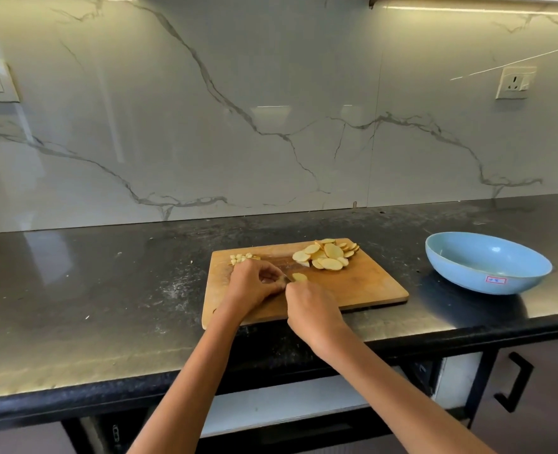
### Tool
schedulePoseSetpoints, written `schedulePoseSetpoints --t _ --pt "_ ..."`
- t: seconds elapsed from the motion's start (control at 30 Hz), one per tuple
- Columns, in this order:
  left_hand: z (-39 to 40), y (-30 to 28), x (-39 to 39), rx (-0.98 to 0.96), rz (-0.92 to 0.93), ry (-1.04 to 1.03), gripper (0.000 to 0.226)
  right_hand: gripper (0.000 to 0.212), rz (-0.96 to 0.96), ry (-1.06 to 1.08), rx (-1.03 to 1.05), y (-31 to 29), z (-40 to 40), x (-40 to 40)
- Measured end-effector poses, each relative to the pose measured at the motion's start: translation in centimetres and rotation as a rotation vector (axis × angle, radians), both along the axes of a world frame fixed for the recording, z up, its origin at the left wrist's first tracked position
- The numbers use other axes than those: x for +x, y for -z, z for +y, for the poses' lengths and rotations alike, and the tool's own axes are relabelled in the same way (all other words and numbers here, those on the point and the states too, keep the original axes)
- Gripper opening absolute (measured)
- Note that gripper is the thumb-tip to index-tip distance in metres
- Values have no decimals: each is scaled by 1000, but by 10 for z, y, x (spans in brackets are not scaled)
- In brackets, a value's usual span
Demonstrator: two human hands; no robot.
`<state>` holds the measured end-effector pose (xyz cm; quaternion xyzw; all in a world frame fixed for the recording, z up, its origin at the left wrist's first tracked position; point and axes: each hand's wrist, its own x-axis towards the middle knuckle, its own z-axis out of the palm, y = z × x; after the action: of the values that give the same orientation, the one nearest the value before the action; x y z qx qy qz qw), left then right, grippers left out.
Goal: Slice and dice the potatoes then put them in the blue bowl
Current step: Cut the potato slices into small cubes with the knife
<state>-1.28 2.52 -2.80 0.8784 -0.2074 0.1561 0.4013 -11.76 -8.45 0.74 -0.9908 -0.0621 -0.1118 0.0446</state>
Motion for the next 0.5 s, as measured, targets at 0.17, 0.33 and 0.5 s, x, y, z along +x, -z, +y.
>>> schedulePoseSetpoints --t 0.17,0.33,0.5 --pt "-1 3 -1 -8 7 -16 15 22 -26 -40 -61 11 -5 -15" --pt "0 1 0 0 23 -28 17 21 -60 -31 -85 10 -11 -21" --pt "0 -2 -5 -28 58 -23 30 21 -24 22 -19 6 -16 -15"
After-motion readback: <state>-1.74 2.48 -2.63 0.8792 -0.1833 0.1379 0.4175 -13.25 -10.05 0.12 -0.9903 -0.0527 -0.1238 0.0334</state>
